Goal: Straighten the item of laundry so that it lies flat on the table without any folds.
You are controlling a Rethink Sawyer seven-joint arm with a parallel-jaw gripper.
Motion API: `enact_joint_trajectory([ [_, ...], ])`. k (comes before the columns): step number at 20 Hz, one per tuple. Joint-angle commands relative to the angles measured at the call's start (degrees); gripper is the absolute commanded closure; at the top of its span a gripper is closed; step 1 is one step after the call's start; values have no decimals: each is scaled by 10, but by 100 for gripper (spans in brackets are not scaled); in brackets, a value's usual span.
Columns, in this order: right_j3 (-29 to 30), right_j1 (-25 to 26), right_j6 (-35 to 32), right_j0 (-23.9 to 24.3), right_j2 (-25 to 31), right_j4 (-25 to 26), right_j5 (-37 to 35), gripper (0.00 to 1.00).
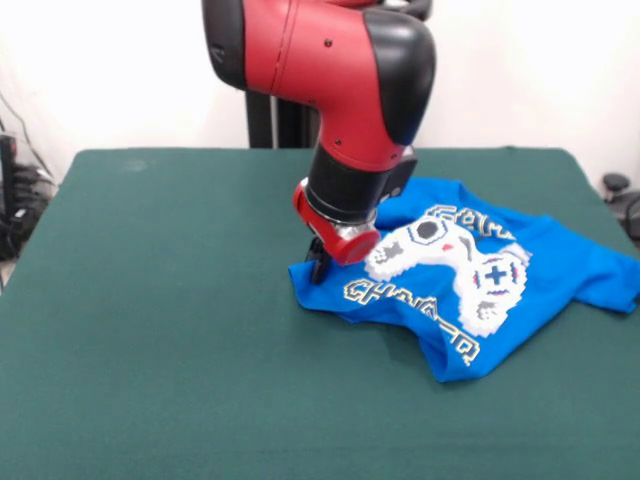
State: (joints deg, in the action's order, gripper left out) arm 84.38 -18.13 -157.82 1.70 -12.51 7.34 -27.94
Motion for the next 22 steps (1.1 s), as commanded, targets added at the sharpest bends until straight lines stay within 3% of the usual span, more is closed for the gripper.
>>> enact_joint_trajectory([
  [1,-5,43,38,6,40,39,8,100],
  [17,-11,-1,74,37,38,74,-35,100],
  [22,-21,-5,10,4,-11,94,5,100],
])
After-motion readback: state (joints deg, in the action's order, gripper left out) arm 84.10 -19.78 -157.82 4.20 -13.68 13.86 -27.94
